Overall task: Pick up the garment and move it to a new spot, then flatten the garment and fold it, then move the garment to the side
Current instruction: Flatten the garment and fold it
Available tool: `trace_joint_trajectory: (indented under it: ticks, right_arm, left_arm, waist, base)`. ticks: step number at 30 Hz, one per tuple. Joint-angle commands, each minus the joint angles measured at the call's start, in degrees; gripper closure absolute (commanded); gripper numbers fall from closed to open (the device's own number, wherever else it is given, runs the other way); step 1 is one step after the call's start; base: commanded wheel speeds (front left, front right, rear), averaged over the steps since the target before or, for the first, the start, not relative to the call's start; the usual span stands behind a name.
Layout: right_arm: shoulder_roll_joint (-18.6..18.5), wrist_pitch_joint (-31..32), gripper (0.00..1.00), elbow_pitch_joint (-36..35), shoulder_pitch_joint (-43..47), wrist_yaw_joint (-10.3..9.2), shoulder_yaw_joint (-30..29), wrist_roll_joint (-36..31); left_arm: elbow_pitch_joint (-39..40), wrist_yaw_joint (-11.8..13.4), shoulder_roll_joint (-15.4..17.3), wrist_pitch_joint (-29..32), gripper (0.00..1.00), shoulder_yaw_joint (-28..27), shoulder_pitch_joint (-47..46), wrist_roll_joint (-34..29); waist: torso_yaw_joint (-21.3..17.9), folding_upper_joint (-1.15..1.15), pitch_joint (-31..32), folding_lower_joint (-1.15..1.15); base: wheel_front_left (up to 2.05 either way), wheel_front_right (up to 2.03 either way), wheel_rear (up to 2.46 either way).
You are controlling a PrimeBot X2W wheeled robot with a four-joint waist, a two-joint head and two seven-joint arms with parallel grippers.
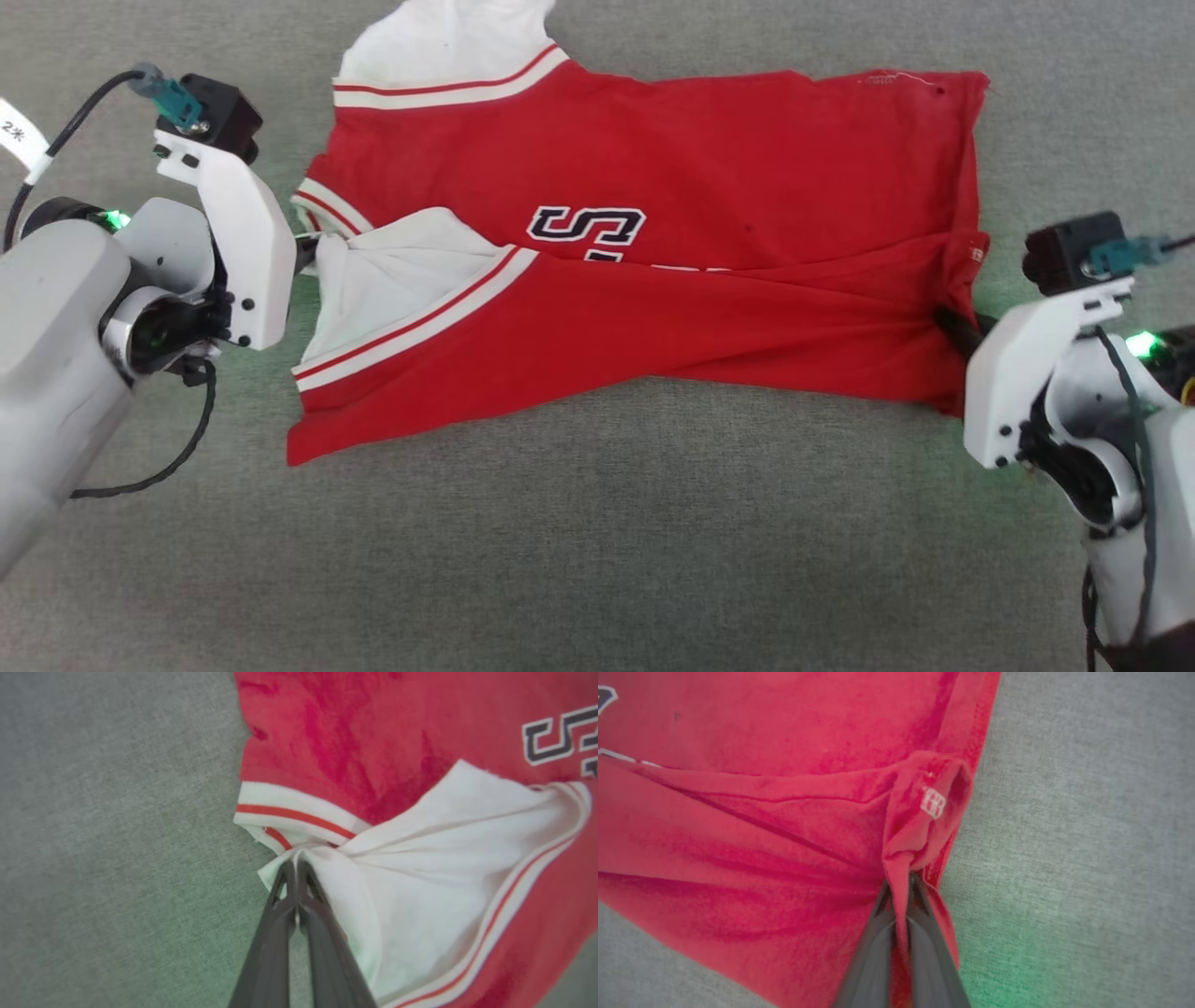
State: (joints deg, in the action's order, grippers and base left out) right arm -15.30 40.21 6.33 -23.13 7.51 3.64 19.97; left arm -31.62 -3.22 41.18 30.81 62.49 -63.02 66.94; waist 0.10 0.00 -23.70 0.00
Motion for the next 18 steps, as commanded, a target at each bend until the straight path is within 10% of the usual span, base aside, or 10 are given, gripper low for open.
trace_joint_trajectory:
  ticks: [1,3,5,6,8,10,18]
  right_arm:
    - [0.48,1.37,1.0,2.17,-0.46,-0.04,0.7,-0.69]
    - [0.94,2.18,1.0,3.48,-1.32,-0.04,1.25,-0.49]
    - [1.13,2.52,0.51,4.32,-2.12,-0.04,1.71,-0.85]
    - [1.24,2.9,0.02,4.54,-2.36,-0.04,2.0,-0.75]
    - [1.42,3.56,0.0,4.6,-2.8,-0.04,1.75,-0.62]
    - [1.24,4.59,0.0,3.98,-2.79,-0.04,1.39,-0.49]
    - [1.05,5.55,0.0,-3.56,-1.13,-0.03,-2.05,-0.74]
  left_arm:
    - [-2.43,-0.84,-0.94,0.0,1.0,-0.06,-0.96,0.27]
    - [-5.68,-1.66,-2.43,0.05,1.0,0.37,-1.18,0.41]
    - [-8.46,-2.34,-3.84,0.04,1.0,0.45,-1.17,0.93]
    - [-9.77,-2.48,-4.43,-0.15,0.82,0.45,-1.43,1.0]
    - [-11.92,-2.91,-5.21,-0.11,0.55,0.38,-1.95,1.37]
    - [-13.23,-3.08,-5.68,-0.36,0.06,0.1,-2.61,1.61]
    - [-13.56,-2.77,-5.35,0.5,0.0,-0.17,-4.04,1.91]
  waist:
    - [-0.29,0.0,-0.4,0.0]
    - [-0.42,0.0,-0.66,0.0]
    - [-0.42,0.0,-0.81,0.0]
    - [-0.46,0.0,-0.82,0.0]
    - [-0.45,0.0,-0.65,0.0]
    - [-0.37,0.0,-0.22,0.0]
    - [0.5,0.0,2.25,0.0]
  base:
    - [0.0,0.0,0.0]
    - [0.0,0.0,0.0]
    - [0.0,0.0,0.0]
    - [0.0,0.0,0.0]
    - [0.0,0.0,0.0]
    - [0.0,0.0,0.0]
    - [0.0,0.0,0.0]
